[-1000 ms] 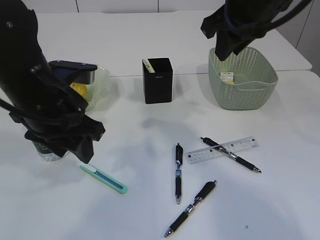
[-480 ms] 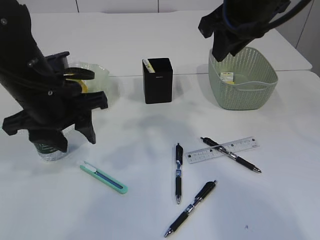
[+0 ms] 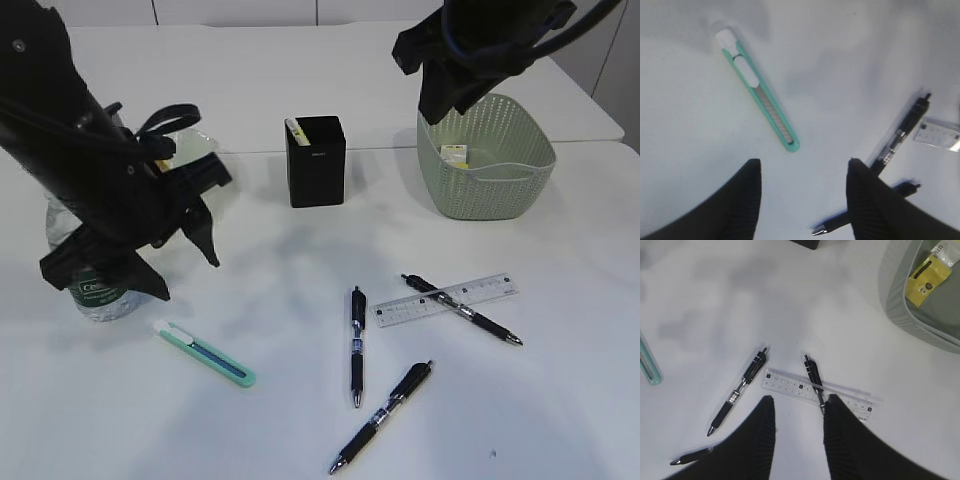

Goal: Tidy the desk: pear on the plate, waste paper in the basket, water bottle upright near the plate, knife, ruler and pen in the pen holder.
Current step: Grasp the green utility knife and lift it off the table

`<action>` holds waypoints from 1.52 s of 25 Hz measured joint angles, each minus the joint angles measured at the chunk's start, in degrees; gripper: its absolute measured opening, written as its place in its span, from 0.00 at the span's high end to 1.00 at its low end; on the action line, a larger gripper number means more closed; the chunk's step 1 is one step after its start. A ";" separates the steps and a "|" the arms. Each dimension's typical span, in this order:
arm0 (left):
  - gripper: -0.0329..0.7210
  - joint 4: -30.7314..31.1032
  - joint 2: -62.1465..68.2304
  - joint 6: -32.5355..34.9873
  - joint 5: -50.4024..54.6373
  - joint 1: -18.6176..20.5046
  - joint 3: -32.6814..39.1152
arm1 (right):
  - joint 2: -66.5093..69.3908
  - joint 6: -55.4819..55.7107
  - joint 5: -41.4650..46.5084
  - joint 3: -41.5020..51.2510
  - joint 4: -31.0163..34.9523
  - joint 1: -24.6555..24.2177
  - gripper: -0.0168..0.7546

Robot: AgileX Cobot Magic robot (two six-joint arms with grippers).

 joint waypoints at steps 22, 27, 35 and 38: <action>0.45 7.75 6.62 -30.91 1.93 -4.24 0.00 | 0.00 0.00 0.00 0.00 0.70 0.00 0.62; 0.45 7.75 8.40 -31.68 0.35 -4.24 0.00 | 0.00 0.00 0.00 0.00 0.80 0.00 0.62; 0.45 8.52 11.30 -31.90 -1.38 -4.24 -0.09 | 0.00 0.00 0.00 0.00 0.80 0.00 0.62; 0.46 8.52 11.75 -31.90 -1.77 -4.24 -0.09 | 0.00 0.00 0.00 0.00 0.80 0.00 0.62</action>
